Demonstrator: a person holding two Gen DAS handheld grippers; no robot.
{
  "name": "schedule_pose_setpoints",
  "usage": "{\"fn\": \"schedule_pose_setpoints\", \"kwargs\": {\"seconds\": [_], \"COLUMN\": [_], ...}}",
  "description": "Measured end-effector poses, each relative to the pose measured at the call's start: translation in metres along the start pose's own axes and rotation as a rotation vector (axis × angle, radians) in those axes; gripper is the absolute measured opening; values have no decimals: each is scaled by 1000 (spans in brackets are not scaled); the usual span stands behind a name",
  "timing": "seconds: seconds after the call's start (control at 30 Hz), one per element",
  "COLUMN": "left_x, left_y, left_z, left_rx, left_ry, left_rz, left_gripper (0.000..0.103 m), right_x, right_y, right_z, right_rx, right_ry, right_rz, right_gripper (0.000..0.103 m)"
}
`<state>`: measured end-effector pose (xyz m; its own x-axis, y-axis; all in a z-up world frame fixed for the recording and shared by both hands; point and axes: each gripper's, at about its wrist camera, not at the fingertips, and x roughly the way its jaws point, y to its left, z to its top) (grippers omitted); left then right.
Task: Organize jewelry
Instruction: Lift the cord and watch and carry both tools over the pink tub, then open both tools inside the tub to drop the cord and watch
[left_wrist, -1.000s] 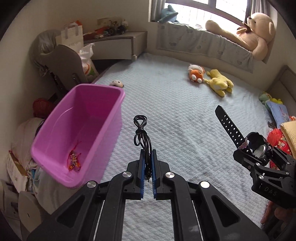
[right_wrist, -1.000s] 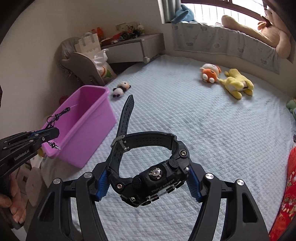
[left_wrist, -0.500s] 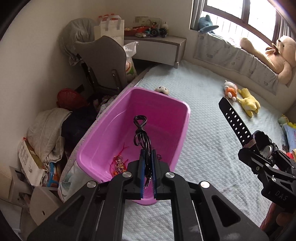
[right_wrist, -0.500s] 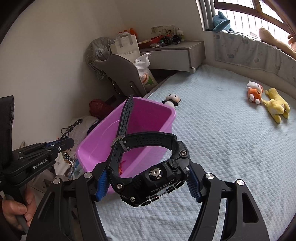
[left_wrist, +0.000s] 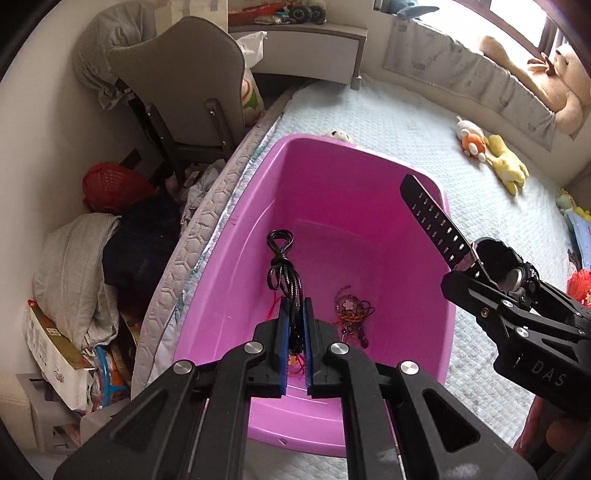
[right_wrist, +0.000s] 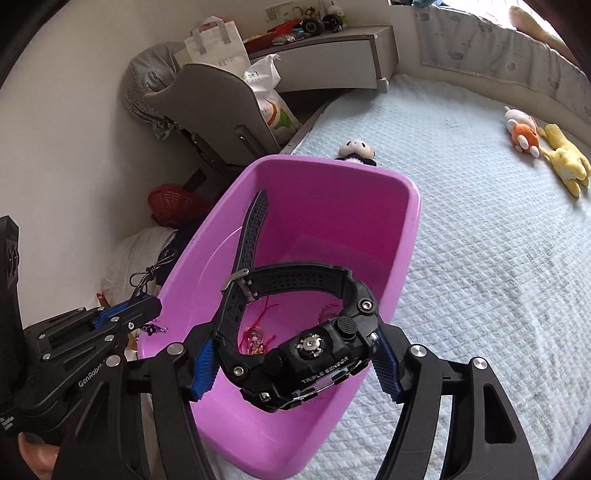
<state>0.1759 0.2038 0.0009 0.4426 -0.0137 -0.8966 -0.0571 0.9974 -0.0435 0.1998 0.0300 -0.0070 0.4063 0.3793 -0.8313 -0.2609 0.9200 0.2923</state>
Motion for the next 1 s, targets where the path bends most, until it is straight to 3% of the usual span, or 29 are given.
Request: {"fn": "schedule_pose_setpoints", "kwargs": {"seconds": [0.17,0.33,0.5,0.53,0.6,0.63,0.67,0.73,1.0], "left_x": [27,60,67,67,66,62,59,51,42], "left_y": [7,18,20,21,22,22,24,26,30], "left_z": [2,6,6,6,6,7,7,7,14], "left_rx": [-25,-87,-103,-104,-105,-112,-121,-130,-159], "left_ry": [37,130,151,150,141,129,107,82,128], "left_rz": [-10,-13,0,2,17,31,41,32,27], "left_gripper": [7,7,8,15,48,81,91,91,91], "right_x": [39,72,92,93,91,88,86,82,58], "right_y": [1,-1,-2,-4,-6,-7,-7,-8,-9], "right_z": [11,23,31,33,35,37,37,39,29], "right_rx": [-6,6,-11,-4,12,17,22,23,16], "right_ry": [63,131,202,213,203,191,184,181,181], "right_rz": [-33,-71,-115,-118,-129,-132,-134,-137,-147], "right_gripper": [66,66,67,67,68,68,72,73,73]}}
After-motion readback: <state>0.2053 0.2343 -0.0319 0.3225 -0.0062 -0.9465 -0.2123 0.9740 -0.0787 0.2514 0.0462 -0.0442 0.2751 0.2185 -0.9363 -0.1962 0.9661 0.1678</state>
